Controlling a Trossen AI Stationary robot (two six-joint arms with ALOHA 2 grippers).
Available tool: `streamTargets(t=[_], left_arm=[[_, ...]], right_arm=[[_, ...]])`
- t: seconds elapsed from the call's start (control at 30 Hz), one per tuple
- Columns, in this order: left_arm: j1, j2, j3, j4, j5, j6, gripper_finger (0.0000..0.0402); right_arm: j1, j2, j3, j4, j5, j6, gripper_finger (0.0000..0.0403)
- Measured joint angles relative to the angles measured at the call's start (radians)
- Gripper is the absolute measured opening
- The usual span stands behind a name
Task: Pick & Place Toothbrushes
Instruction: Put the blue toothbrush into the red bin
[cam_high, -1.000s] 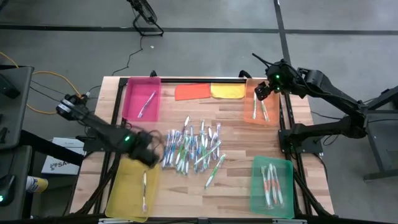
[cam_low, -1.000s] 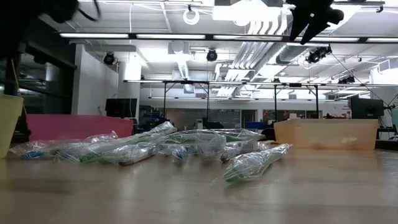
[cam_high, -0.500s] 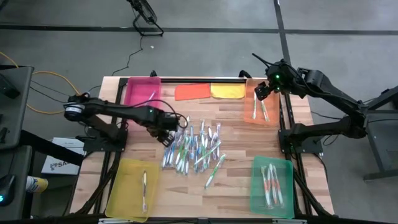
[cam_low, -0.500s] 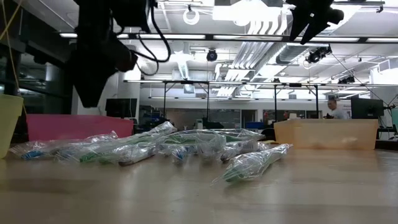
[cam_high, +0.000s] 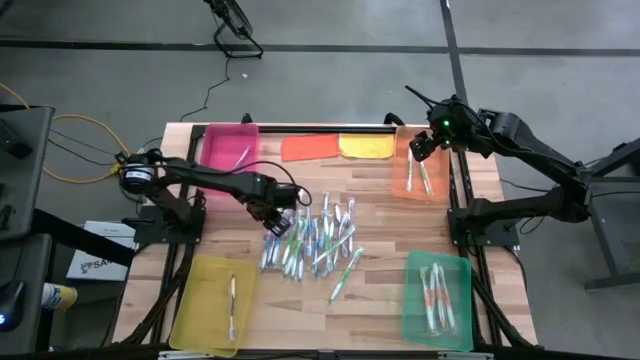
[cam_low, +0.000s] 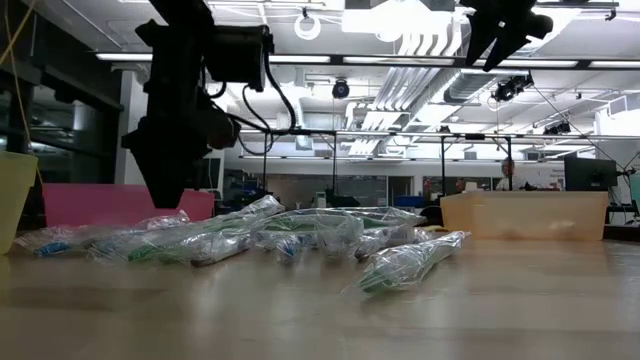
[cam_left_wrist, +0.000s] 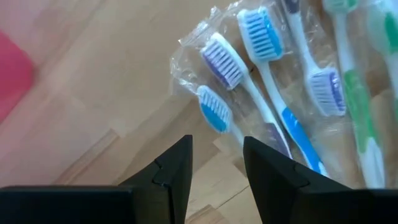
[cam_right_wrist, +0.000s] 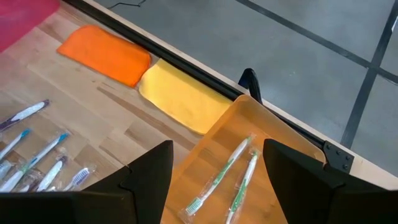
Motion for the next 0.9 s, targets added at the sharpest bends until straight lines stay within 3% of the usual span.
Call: streamTargets(t=[0.6,0.9], left_arm=[[0.000,0.090,-0.045,0.077,0.016,0.008,0.0135],[0.000,0.088,-0.048,0.079,0.029,0.031,0.0061]], right_arm=[[0.000,0.000,0.000,0.000,-0.001,0.000,0.0243],[0.000,0.000,0.000,0.000,-0.004,0.000,0.0243]])
